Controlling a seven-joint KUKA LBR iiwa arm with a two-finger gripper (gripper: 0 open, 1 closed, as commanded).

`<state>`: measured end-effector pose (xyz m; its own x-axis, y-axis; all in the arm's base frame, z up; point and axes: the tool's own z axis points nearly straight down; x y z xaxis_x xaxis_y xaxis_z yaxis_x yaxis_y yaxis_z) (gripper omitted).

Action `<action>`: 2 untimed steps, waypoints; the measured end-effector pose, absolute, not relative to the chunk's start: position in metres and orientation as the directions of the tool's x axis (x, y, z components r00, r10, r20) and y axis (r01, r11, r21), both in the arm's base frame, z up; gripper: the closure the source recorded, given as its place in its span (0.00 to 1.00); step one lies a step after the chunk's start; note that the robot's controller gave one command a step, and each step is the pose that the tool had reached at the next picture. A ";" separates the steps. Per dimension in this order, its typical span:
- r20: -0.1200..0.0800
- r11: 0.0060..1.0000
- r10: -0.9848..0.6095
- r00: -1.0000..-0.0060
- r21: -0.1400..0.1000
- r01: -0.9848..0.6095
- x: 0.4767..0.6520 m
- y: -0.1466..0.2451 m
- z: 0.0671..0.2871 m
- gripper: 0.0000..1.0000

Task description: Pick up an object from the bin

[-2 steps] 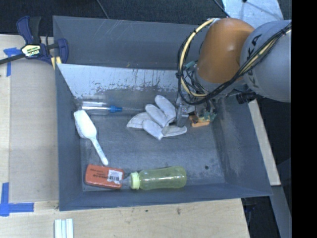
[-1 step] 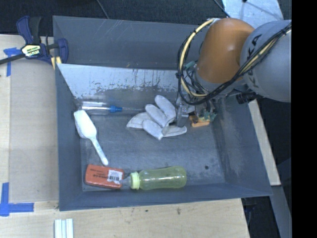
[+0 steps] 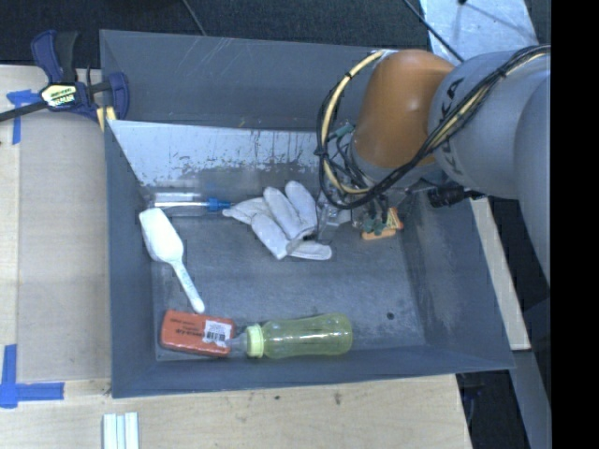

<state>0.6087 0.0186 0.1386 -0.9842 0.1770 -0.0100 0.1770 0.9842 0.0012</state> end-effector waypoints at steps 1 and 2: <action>-0.003 0.980 0.197 -0.980 0.003 0.197 0.600 -0.004 0.085 1.00; 0.000 0.989 0.149 -0.989 0.000 0.149 0.592 0.007 0.270 1.00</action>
Offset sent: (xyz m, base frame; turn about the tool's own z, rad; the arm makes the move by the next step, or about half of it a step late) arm -0.0178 -0.0068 0.1559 -0.0344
